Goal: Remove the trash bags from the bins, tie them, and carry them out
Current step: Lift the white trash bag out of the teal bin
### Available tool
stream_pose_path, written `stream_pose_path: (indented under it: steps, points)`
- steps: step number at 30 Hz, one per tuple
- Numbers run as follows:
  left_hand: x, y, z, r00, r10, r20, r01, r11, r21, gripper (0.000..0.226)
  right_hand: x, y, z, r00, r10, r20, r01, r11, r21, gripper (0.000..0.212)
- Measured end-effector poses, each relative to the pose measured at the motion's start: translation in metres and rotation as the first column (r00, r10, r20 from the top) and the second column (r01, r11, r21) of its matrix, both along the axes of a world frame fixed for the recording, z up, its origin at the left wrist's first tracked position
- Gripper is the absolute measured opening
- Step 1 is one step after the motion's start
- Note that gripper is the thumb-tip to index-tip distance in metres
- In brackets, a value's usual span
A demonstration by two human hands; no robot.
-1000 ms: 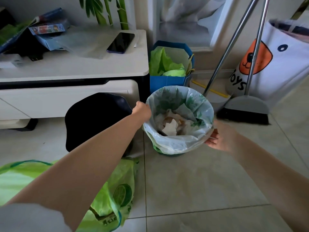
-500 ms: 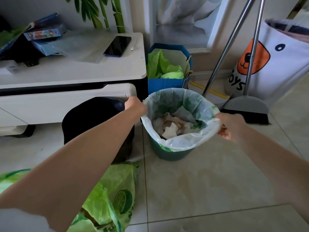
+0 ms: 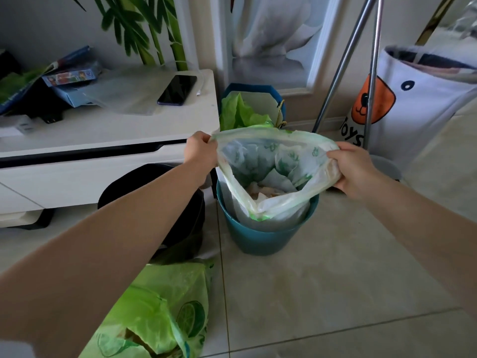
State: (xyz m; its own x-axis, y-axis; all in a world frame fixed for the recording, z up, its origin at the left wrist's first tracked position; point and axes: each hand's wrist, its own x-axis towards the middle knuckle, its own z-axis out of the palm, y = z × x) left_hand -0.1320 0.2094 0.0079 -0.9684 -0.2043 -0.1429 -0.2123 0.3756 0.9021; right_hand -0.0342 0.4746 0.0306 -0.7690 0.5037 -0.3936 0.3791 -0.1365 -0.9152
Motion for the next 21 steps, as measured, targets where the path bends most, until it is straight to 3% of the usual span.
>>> stream_pose_path:
  steps: [9,14,21]
  points:
    - [0.006,-0.019,0.070,0.989,0.115,-0.097,-0.101,0.985,0.143,0.005,0.002,0.014,0.072,0.945,-0.239,-0.222,0.209,0.966,-0.150,0.034]
    - [0.023,-0.019,0.119,0.970,0.131,-0.204,-0.101,0.983,0.152,0.009,0.012,0.017,0.128,0.877,-0.323,-0.355,0.303,0.946,-0.112,0.036]
    - [0.059,-0.023,0.204,0.927,0.183,-0.328,-0.115,0.969,0.218,0.015,0.047,0.011,0.202,0.806,-0.311,-0.504,0.341,0.939,-0.034,0.037]
